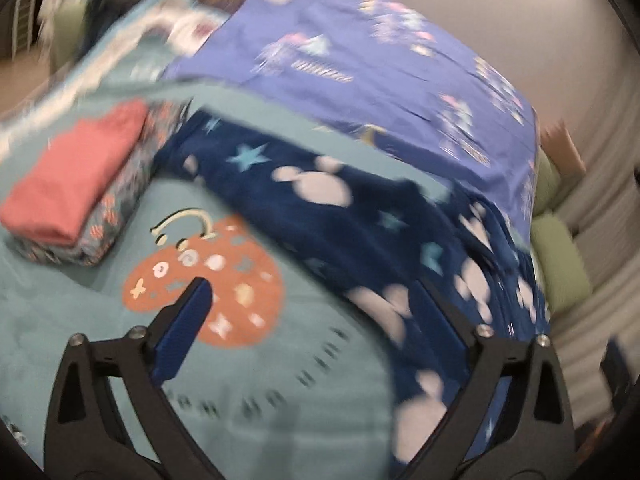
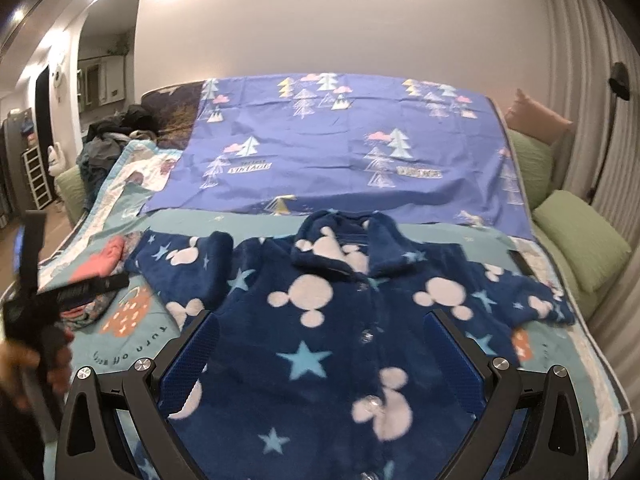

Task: Fold small clothes
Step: 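Grasp the sleeve cuff nearest the left tool with the left tool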

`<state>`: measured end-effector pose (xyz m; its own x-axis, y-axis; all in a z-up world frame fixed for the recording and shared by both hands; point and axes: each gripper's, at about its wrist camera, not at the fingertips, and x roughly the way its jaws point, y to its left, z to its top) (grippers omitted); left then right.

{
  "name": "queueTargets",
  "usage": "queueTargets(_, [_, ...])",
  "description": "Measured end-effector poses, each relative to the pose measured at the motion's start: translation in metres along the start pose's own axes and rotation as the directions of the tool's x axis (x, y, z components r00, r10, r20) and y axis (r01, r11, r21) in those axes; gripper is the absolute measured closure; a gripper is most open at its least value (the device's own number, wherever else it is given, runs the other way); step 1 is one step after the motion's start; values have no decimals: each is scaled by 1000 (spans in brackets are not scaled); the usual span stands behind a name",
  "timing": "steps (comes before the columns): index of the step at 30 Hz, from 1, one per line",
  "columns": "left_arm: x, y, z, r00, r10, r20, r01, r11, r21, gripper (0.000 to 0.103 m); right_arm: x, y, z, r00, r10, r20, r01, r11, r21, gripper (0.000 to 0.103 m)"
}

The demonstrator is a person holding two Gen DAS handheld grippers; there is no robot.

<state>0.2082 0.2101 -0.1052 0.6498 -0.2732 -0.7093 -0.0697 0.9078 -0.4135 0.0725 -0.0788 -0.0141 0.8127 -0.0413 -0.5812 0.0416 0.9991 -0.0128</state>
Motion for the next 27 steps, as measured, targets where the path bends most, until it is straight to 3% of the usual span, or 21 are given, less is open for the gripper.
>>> queueTargets(4, [45,49,26,997,-61,-42,53,985,-164,11,27,3,0,999,5,-37,-5,1000,-2,0])
queueTargets(9, [105,98,47,993,-101,-64,68,917,-393,22,53,3,-7,997,-3,-73,1,1000,-15,0])
queueTargets(13, [138,109,56,990,-126,-59,85,882,-464,23,65,-2,-10,996,-25,-86,23,999,-34,0])
queueTargets(15, [145,108,63,992,-119,-34,90,880,-467,25,70,-7,-11,996,-29,-88,26,999,-32,0])
queueTargets(16, [148,107,67,993,-117,-22,93,880,-467,29,72,-8,-12,996,-28,-90,26,999,-28,0])
queueTargets(18, [155,108,76,991,-131,-6,113,874,-473,64,76,-13,-13,995,-27,-95,25,1000,-17,0])
queueTargets(20, [158,108,81,988,-152,5,135,860,-492,88,79,-17,-14,995,-31,-97,30,1000,-9,0])
queueTargets(21, [152,105,82,988,-154,26,147,855,-498,88,80,-20,-14,995,-33,-96,33,999,-4,0])
queueTargets(22, [144,101,84,988,-144,54,152,862,-484,88,80,-23,-15,995,-36,-93,36,999,1,0])
queueTargets(24, [118,80,91,986,-121,114,157,902,-402,88,79,-30,-16,996,-37,-87,39,999,18,0])
queueTargets(27, [70,38,99,973,-120,199,171,950,-263,88,75,-45,-18,996,-31,-80,36,998,55,0])
